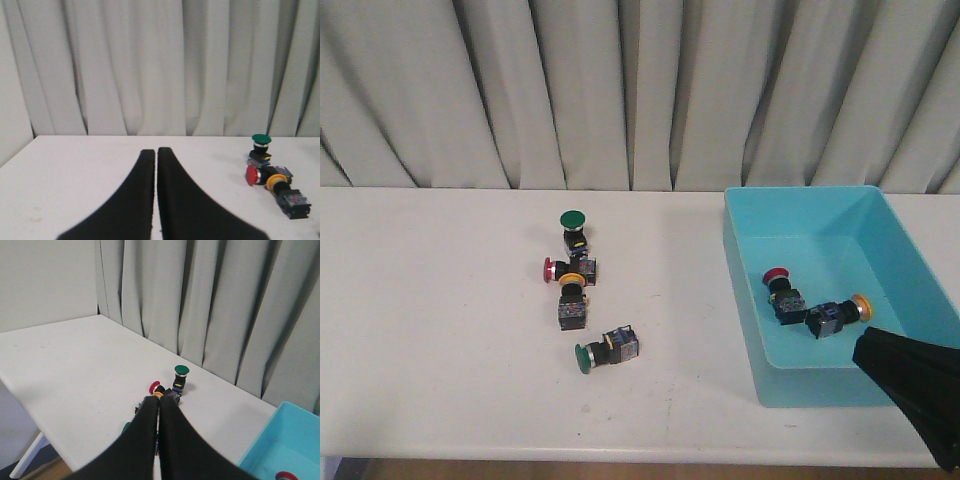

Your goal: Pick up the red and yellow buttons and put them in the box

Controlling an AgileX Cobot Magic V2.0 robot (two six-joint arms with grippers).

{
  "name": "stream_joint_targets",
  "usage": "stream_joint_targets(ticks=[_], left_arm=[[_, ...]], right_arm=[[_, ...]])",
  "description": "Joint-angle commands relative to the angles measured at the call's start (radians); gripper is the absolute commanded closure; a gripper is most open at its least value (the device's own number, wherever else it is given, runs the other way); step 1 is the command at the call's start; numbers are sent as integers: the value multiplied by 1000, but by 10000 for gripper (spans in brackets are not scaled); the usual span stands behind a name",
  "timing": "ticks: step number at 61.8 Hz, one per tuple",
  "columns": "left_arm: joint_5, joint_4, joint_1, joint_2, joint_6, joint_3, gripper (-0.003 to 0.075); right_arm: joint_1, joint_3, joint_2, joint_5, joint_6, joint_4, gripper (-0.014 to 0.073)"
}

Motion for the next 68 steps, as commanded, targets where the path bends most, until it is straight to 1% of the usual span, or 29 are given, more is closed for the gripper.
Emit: stream_joint_targets(ticks=[1,59,64,68], left_arm=[[-65,-7,34,-27,-2,34,727],[-65,-7,42,-25,-3,33,727],[-65,-7,42,-25,-3,33,727],[-65,-7,42,-25,-3,33,727]], right_arm=[[-2,-25,5,-15,-5,47,600],[-1,-23,5,-14,-5,47,600],[-1,-23,4,-35,-5,37,600],[-1,-23,-9,-19,26,-4,600]])
